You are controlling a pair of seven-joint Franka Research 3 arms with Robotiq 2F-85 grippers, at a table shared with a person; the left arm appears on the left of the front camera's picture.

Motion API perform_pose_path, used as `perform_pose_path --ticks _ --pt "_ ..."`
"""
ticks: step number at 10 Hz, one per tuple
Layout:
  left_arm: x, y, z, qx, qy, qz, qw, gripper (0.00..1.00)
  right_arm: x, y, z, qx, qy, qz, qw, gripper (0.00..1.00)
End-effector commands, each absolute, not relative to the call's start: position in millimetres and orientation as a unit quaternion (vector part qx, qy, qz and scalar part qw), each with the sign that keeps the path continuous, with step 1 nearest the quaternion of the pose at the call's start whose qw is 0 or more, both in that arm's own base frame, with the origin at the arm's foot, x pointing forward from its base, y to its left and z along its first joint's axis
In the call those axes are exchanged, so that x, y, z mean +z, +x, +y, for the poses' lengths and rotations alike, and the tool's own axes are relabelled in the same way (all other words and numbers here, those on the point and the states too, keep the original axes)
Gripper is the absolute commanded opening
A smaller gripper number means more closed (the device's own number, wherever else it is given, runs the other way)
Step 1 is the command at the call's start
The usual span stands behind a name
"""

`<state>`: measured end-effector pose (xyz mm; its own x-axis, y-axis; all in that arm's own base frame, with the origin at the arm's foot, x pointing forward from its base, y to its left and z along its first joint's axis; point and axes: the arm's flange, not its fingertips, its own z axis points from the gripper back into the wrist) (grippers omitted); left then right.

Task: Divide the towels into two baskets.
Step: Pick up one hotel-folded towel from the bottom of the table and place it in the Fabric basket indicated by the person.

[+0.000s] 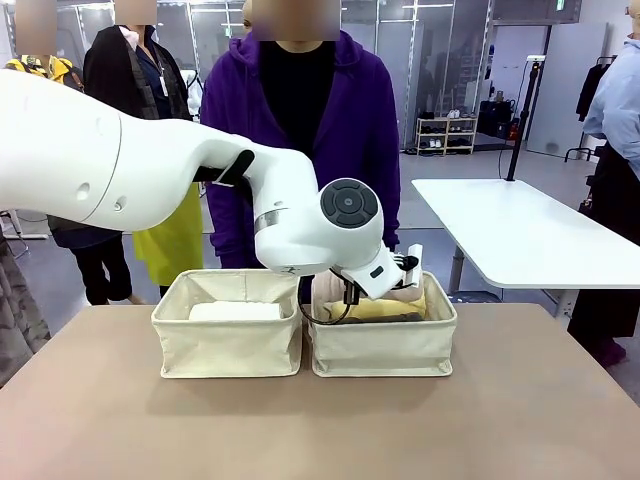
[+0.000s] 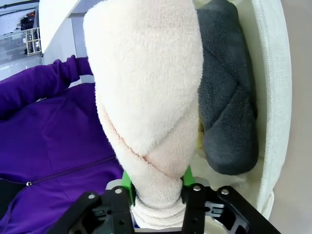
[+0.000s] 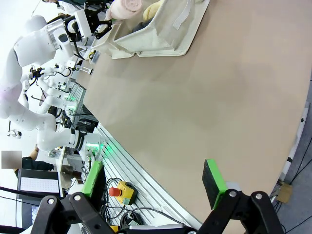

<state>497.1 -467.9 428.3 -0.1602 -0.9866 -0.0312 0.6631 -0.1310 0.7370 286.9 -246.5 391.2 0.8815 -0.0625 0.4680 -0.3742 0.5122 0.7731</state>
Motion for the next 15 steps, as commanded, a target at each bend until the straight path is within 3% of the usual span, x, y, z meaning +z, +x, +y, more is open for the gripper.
perform_pose_path --ticks 1,2,3,4,5,8,9,15 --pt "427.6 496.9 -472.8 -0.69 0.278 -0.318 0.588 0.67 392.7 284.1 -246.3 0.096 0.489 -0.23 0.836 1.0" --pt "428.4 496.2 -473.6 -0.69 0.276 -0.319 0.588 0.7 392.7 284.1 -246.3 0.096 0.489 -0.23 0.836 1.0" --pt "428.8 495.5 -474.5 -0.691 0.274 -0.32 0.587 0.86 392.7 284.1 -246.3 0.096 0.489 -0.23 0.836 1.0" --pt "429.4 494.7 -475.4 -0.691 0.271 -0.321 0.588 0.89 392.7 284.1 -246.3 0.096 0.489 -0.23 0.836 1.0" --pt "428.9 493.6 -475.9 -0.691 0.271 -0.321 0.588 1.0 392.7 284.1 -246.3 0.096 0.489 -0.23 0.836 1.0" --pt "437.2 488.1 -466.3 -0.666 0.273 -0.324 0.614 1.0 392.7 284.1 -246.3 0.096 0.489 -0.23 0.836 1.0" --pt "433.8 494.9 -473.6 -0.698 0.268 -0.306 0.589 1.0 392.7 284.1 -246.3 0.096 0.489 -0.23 0.836 1.0" --pt "433.8 494.9 -473.6 -0.698 0.268 -0.306 0.589 1.0 392.7 284.1 -246.3 0.096 0.489 -0.23 0.836 1.0"
